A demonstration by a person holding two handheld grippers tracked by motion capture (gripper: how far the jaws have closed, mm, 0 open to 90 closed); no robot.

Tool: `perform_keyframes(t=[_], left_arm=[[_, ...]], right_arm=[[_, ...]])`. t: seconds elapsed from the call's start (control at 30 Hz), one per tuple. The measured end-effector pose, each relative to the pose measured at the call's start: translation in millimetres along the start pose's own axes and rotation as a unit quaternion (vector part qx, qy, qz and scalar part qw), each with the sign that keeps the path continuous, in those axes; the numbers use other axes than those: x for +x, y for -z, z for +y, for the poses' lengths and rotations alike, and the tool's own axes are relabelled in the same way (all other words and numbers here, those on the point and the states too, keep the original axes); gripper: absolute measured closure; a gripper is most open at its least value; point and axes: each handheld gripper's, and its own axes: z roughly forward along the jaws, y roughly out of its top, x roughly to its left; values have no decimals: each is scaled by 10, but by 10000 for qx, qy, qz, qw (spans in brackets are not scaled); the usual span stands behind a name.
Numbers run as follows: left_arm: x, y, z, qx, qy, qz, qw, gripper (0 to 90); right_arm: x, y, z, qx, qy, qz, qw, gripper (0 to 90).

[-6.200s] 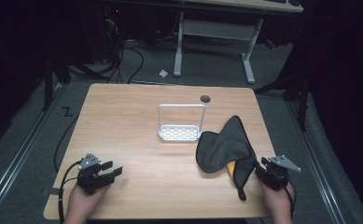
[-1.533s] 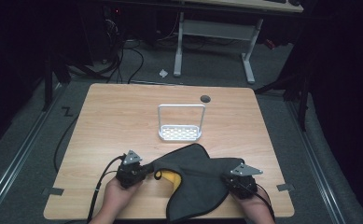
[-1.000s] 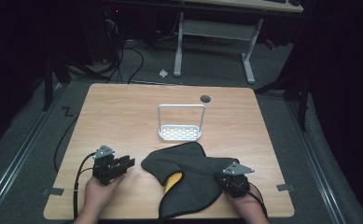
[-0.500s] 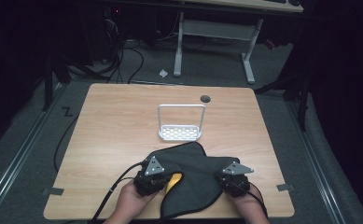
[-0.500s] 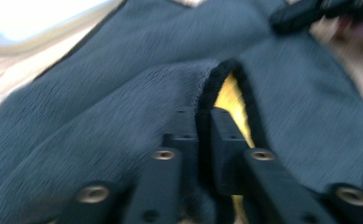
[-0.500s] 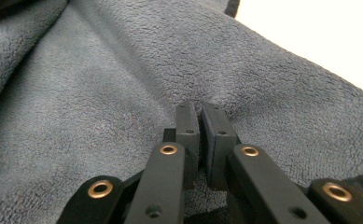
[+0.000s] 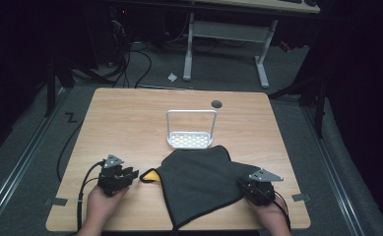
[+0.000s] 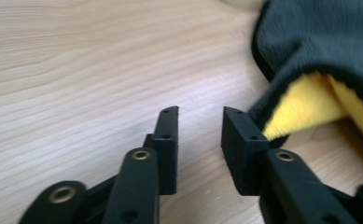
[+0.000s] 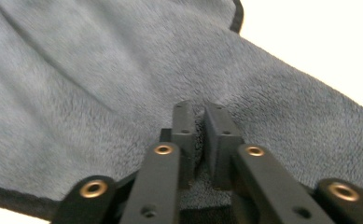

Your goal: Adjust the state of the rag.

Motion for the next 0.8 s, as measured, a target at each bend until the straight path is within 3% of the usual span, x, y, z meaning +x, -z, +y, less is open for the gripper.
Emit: perform_keyframes(t=[0.1,0.13,0.2,0.23,0.27,0.3,0.33,0.37,0.43,0.5,0.57,0.67,0.8], left_arm=[[-229,84,61,-238,-209,-282,9991,685],[-393,90,92,-328,-402,-444,9977,684],[-641,51,133,-394,-596,-763,9945,673],[-821,-25,148,-329,-822,-935,9917,663],[-919,-84,147,-259,-964,-985,9901,663],[-1102,-286,103,5,-1160,-1120,9869,662],[-1102,-286,103,5,-1160,-1120,9869,675],[-1156,-407,54,228,-1289,-1053,9858,675],[-1170,-513,-18,471,-1392,-1030,9838,718],[-1139,-573,-92,666,-1405,-1037,9824,777],[-1107,-557,-118,638,-1384,-1075,9825,809],[-997,-511,-113,637,-1386,-892,9843,831],[-625,-444,-64,540,-960,-561,9923,845]], right_arm=[[-12,66,42,-233,-123,43,9996,748],[-19,75,58,-284,-124,20,9995,737],[-53,68,146,-384,-117,-74,9992,729],[-85,15,265,-420,-57,-218,9989,731],[-85,15,265,-420,-57,-218,9989,731],[-107,-56,356,-419,-31,-318,9986,746],[-107,-56,356,-419,-31,-318,9986,746],[-130,-105,397,-408,-35,-398,9984,763],[-196,-218,438,-295,-67,-521,9982,806],[-269,-347,418,-19,-63,-613,9981,856],[-297,-430,354,262,-37,-553,9981,886],[-206,-376,257,302,-69,-263,9992,894],[18,-215,120,303,-69,231,9992,883]])
